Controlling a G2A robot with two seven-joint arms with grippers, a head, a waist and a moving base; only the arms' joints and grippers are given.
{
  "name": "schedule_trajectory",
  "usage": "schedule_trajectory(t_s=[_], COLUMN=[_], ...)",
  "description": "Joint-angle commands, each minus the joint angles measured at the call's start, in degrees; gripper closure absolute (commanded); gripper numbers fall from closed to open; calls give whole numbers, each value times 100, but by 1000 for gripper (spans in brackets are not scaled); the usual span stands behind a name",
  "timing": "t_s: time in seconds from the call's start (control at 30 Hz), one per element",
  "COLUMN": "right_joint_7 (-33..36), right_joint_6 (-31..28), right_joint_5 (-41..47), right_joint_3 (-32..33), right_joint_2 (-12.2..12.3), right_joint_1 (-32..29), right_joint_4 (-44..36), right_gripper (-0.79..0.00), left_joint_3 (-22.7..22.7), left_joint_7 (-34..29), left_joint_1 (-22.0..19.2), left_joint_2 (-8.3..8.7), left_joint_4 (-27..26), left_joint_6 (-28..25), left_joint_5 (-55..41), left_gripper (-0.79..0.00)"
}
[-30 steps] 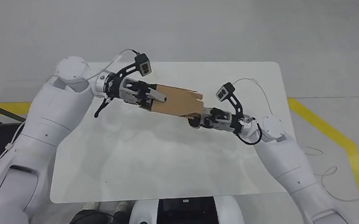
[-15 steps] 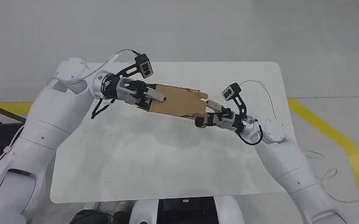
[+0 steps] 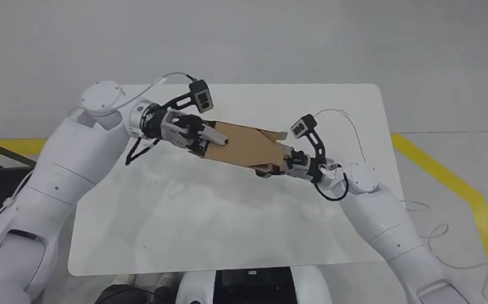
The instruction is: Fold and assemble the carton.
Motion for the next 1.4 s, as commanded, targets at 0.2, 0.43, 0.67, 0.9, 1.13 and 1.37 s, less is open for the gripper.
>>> schedule_trajectory(t_s=[0.2,0.43,0.67,0.9,1.13,1.37], right_joint_7=[-4,-23,-39,-35,-40,-78], right_joint_6=[58,104,145,179,197,138], right_joint_5=[-112,-239,-304,-380,-407,-279], right_joint_3=[-16,-94,-123,-147,-127,-121], right_joint_2=[-6,-27,-39,-46,-38,-58], right_joint_1=[15,47,74,86,26,36], right_joint_4=[-64,-67,-117,-207,-294,-294], right_gripper=[-785,-785,-785,-785,-785,-785], left_joint_3=[263,417,619,810,869,957], left_joint_7=[0,0,0,0,0,0], left_joint_1=[-120,-235,-346,-483,-546,-568], left_joint_2=[-24,-37,-76,-119,-146,-146], left_joint_4=[22,18,20,135,244,152], left_joint_6=[52,46,73,27,-64,-49], left_joint_5=[-44,-163,-197,-55,-159,-225], left_gripper=[0,0,0,0,0,0])
